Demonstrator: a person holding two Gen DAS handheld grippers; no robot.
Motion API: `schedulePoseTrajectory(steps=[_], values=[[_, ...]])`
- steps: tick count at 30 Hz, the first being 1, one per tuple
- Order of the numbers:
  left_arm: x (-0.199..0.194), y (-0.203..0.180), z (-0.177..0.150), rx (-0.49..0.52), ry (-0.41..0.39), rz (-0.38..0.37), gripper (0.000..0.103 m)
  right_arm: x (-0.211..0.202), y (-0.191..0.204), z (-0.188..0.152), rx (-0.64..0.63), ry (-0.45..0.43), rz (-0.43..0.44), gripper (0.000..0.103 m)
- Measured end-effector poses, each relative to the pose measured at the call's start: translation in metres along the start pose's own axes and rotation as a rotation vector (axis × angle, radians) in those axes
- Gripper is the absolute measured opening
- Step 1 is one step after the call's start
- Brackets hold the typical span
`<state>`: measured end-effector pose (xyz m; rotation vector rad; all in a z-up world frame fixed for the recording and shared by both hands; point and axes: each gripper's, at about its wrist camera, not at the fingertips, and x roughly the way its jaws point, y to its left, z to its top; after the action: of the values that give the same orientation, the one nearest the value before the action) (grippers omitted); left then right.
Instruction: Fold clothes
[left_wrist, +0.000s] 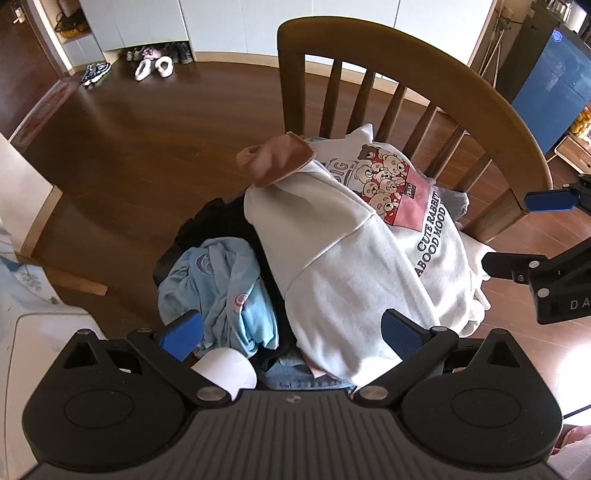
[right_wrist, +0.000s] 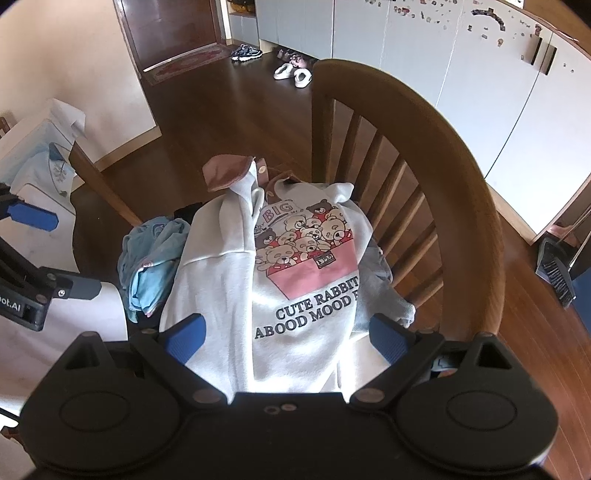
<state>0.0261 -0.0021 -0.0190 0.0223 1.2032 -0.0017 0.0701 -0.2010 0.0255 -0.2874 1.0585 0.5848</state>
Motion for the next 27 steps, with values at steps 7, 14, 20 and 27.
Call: schedulePoseTrajectory(steps=[7, 14, 20, 27], values=[[0.043, 0.004, 0.036, -0.032, -0.01, -0.045, 0.103, 0.042, -0.012, 0.009, -0.062, 0.008, 0.018, 0.103], [0.11, -0.006, 0.085, -0.069, -0.021, -0.083, 0.103, 0.098, -0.027, 0.01, -0.077, 0.067, -0.013, 0.103], [0.163, -0.033, 0.09, -0.028, 0.054, -0.023, 0.103, 0.134, -0.038, 0.01, -0.012, 0.159, 0.033, 0.103], [0.188, -0.026, 0.08, -0.131, 0.105, -0.059, 0.103, 0.142, -0.029, 0.004, -0.065, 0.182, 0.043, 0.103]])
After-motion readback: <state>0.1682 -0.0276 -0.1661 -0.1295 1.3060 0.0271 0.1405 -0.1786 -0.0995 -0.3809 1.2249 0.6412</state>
